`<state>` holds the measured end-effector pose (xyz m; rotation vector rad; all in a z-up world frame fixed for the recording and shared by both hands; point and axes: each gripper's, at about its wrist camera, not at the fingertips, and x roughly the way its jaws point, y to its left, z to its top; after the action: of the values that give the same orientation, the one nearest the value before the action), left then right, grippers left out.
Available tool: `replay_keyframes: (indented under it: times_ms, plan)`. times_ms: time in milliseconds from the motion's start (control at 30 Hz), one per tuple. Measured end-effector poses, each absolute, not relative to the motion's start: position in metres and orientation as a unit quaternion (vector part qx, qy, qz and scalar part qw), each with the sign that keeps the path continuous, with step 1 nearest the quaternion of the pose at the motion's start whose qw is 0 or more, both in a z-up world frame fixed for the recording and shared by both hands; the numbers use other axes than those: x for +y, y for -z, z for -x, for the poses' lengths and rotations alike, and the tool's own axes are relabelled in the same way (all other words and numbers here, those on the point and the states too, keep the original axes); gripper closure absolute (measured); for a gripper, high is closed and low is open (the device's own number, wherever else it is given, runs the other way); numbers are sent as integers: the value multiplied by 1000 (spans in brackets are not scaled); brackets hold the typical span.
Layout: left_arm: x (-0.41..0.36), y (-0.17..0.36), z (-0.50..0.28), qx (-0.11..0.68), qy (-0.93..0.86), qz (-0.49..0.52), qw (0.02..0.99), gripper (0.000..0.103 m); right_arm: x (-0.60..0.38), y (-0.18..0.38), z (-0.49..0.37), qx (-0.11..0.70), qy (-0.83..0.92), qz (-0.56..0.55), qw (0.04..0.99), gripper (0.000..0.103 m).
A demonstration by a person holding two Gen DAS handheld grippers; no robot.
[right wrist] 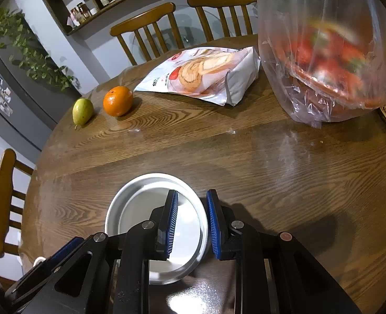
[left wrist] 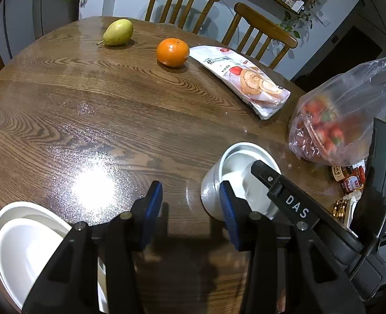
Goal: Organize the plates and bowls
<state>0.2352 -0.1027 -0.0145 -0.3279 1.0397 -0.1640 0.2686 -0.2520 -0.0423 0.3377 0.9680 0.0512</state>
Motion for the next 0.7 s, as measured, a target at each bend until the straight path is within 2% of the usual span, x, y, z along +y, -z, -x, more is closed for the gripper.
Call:
replay_keyframes:
  times_ms: [167,700]
  plan:
    - [-98,13,-235,493,70,157,853,62,-248,45,-271,465,-50,-169,868,87]
    - [-78,23,-244,514,34,171,840,61,-218,44,-268,479,-88,-131,863,89]
